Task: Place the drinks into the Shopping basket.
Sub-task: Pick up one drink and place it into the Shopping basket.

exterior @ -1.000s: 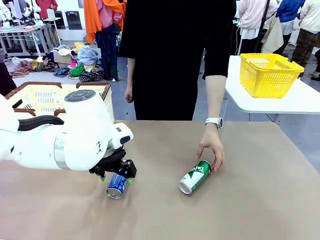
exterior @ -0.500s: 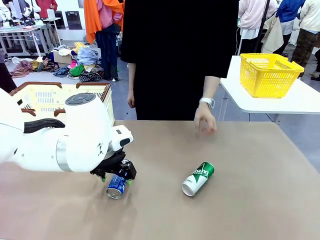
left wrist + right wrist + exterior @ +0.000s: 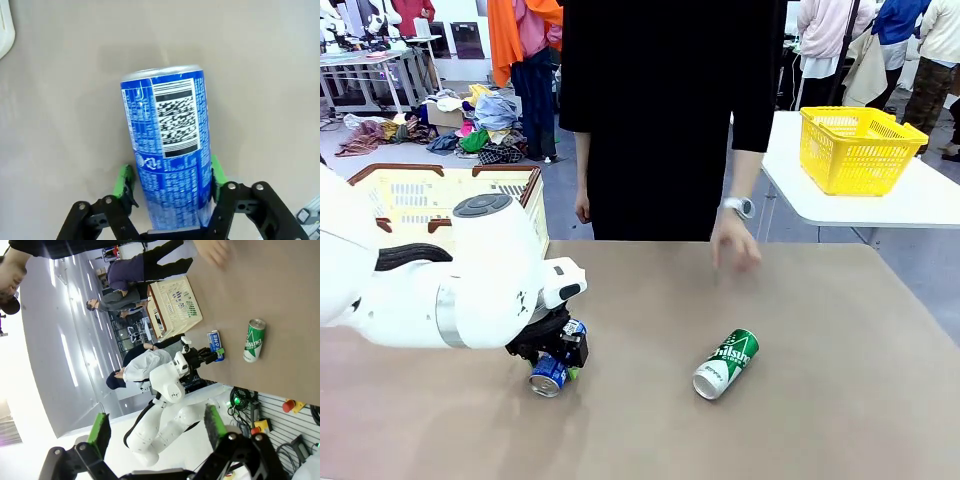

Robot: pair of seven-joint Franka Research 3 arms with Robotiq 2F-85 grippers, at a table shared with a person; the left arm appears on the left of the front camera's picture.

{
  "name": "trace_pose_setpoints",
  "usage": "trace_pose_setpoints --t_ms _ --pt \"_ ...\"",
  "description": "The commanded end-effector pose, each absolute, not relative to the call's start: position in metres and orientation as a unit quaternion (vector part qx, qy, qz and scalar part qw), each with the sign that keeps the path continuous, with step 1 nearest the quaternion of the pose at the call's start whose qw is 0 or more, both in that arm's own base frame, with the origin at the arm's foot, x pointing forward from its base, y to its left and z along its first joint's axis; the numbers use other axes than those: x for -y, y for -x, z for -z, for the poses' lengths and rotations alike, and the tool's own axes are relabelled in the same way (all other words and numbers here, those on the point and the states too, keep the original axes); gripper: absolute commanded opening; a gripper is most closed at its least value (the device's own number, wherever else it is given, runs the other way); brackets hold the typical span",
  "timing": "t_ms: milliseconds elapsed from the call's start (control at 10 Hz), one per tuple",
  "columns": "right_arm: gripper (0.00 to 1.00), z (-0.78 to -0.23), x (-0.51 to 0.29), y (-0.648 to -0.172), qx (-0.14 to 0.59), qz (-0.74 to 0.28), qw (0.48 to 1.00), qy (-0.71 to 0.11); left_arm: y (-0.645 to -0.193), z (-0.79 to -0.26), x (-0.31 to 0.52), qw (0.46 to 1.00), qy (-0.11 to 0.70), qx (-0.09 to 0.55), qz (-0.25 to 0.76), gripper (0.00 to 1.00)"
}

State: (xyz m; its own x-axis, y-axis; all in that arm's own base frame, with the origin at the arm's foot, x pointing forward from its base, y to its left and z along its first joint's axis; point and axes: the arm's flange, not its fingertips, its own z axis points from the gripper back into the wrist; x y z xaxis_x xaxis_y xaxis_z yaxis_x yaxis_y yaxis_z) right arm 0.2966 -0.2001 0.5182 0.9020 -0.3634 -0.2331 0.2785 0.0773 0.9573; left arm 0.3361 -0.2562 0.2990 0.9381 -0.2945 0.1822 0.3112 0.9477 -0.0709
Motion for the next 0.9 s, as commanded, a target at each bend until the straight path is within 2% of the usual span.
trace_pose_setpoints --t_ms 0,500,800 --pt "1.0 -0.524 0.201 -0.297 0.032 0.22 0.727 -0.649 -0.333 -0.288 0.249 0.981 0.037 0.099 0.161 0.0" --pt "1.0 -0.524 0.201 -0.297 0.032 0.22 0.727 -0.649 -0.331 -0.295 0.248 0.981 0.04 0.102 0.159 0.0" --pt "1.0 -0.524 0.201 -0.297 0.032 0.22 0.727 -0.649 -0.296 -0.366 0.235 0.972 0.069 0.141 0.174 0.0"
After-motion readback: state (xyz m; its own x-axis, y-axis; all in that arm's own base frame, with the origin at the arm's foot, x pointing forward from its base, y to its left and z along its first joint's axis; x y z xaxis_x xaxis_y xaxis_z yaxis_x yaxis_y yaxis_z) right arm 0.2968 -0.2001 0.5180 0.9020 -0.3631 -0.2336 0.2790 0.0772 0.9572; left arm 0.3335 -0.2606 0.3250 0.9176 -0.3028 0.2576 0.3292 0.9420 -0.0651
